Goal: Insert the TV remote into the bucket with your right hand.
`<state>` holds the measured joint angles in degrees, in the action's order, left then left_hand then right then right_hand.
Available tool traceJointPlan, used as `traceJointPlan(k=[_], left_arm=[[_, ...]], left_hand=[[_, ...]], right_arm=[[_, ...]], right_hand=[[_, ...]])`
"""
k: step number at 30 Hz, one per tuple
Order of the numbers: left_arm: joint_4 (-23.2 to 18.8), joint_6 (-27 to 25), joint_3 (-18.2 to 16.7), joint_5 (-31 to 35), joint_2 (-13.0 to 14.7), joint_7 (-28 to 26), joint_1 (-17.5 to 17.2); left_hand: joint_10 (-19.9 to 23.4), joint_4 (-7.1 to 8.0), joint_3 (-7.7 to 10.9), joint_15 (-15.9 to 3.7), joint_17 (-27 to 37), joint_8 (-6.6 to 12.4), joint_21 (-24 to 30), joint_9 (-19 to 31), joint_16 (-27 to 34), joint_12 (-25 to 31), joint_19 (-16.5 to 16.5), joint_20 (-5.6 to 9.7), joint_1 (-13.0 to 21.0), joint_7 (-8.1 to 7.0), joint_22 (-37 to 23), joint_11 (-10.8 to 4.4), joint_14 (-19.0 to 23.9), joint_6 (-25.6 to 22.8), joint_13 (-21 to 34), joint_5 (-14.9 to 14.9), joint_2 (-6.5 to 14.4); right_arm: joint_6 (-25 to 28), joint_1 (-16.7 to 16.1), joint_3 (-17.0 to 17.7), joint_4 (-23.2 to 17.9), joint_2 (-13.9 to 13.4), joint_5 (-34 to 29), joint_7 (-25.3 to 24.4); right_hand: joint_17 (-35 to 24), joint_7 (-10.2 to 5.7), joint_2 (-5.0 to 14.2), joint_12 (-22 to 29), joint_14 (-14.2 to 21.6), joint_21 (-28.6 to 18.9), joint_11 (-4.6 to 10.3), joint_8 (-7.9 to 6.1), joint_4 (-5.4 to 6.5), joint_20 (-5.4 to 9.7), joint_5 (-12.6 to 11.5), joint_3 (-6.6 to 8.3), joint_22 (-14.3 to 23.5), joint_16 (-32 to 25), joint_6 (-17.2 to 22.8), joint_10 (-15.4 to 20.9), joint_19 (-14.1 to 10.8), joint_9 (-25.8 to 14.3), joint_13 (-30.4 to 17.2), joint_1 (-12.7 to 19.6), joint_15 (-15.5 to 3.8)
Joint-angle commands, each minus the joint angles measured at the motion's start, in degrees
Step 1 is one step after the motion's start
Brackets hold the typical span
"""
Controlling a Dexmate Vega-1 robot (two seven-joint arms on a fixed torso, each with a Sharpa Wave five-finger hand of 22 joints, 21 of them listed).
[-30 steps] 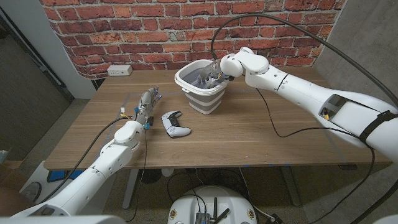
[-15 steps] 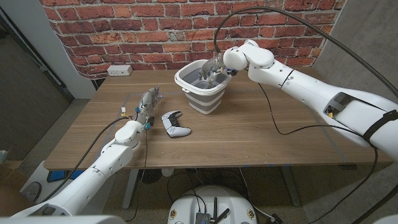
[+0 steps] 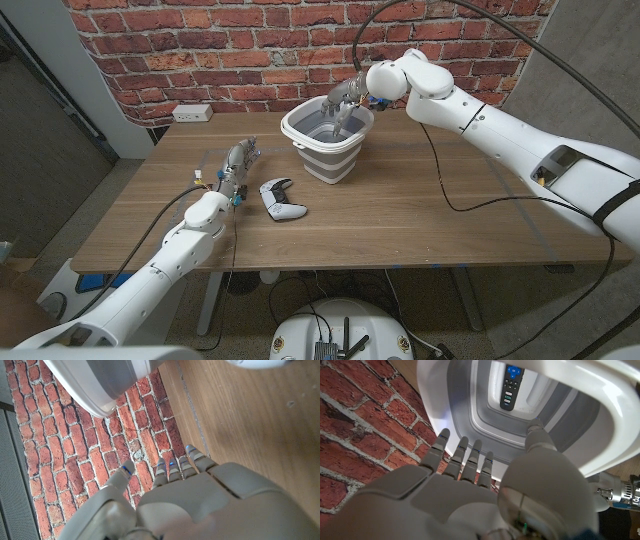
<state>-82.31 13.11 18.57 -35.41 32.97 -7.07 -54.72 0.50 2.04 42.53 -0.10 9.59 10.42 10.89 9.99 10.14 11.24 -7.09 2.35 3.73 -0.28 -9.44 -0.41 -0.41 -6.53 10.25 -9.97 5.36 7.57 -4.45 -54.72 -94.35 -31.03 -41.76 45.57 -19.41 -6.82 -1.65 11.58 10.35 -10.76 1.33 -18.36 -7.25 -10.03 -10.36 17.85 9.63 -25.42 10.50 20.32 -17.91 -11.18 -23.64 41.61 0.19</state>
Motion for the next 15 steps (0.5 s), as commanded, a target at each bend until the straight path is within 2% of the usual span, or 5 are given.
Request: traceJointPlan(k=[1, 8, 12, 15], left_arm=[[0.23, 0.2, -0.46, -0.58, 0.71, 1.3, 0.44], [0.73, 0.87, -0.91, -1.21, 1.07, 2.5, 0.39], [1.22, 1.22, -1.14, -1.14, 1.11, 2.47, 0.62], [2.0, 1.87, -1.11, -0.93, 0.88, 2.73, 1.11]], left_hand=[[0.0, -0.28, -0.08, -0.06, 0.2, 0.15, 0.12, 0.33, 0.14, 0.08, -0.21, 1.9, 0.6, 0.14, -0.35, -0.12, -0.07, -0.24, 0.24, 0.02, 5.03], [-0.02, -0.35, -0.11, -0.08, 0.19, 0.13, 0.11, 0.33, 0.14, 0.07, -0.18, 1.95, 0.65, 0.16, -0.35, -0.1, -0.06, -0.19, 0.23, 0.02, 5.02], [-0.01, -0.38, -0.13, -0.07, 0.19, 0.13, 0.12, 0.33, 0.15, 0.08, -0.21, 1.91, 0.68, 0.15, -0.35, -0.13, -0.05, -0.19, 0.23, 0.02, 5.02], [0.03, -0.36, -0.14, -0.08, 0.2, 0.12, 0.12, 0.33, 0.16, 0.09, -0.2, 1.92, 0.69, 0.15, -0.35, -0.13, -0.06, -0.17, 0.23, 0.02, 5.06]], right_arm=[[2.96, -1.43, 3.51, -4.55, -2.22, 3.46, 0.61], [5.42, -2.06, 4.84, -7.29, -3.6, 4.78, 1.07], [6.98, -1.79, 5.64, -8.04, -4.11, 6.25, 2.3], [7.82, -2.83, 6.5, -9.56, -5.18, 5.96, 0.1]], right_hand=[[-0.1, 0.12, -0.04, 0.11, -0.28, 0.02, -0.12, 0.17, 0.28, -0.1, 0.15, 0.0, 0.07, 0.16, 0.0, -0.19, -0.19, -0.19, -0.06, -0.69, 0.22], [-0.1, -0.05, 0.07, -0.02, -0.98, 0.07, -0.32, 1.0, 0.3, -0.21, 0.17, -0.15, 0.07, 0.62, -1.09, -1.27, 0.04, -0.16, 0.14, -1.24, 0.55], [-0.05, 0.39, -0.14, -0.38, -2.96, 0.35, -1.3, 2.62, 0.28, -1.07, 0.26, -0.59, 0.07, 1.79, -3.36, -3.74, 1.25, -0.1, 0.51, -2.36, 2.21], [-0.04, 0.5, -0.15, 0.12, -2.79, 0.29, -1.03, 2.56, 0.34, -1.29, 0.27, -0.77, 0.08, 1.88, -2.5, -3.16, 1.41, -0.1, 0.67, -2.94, 1.98]])
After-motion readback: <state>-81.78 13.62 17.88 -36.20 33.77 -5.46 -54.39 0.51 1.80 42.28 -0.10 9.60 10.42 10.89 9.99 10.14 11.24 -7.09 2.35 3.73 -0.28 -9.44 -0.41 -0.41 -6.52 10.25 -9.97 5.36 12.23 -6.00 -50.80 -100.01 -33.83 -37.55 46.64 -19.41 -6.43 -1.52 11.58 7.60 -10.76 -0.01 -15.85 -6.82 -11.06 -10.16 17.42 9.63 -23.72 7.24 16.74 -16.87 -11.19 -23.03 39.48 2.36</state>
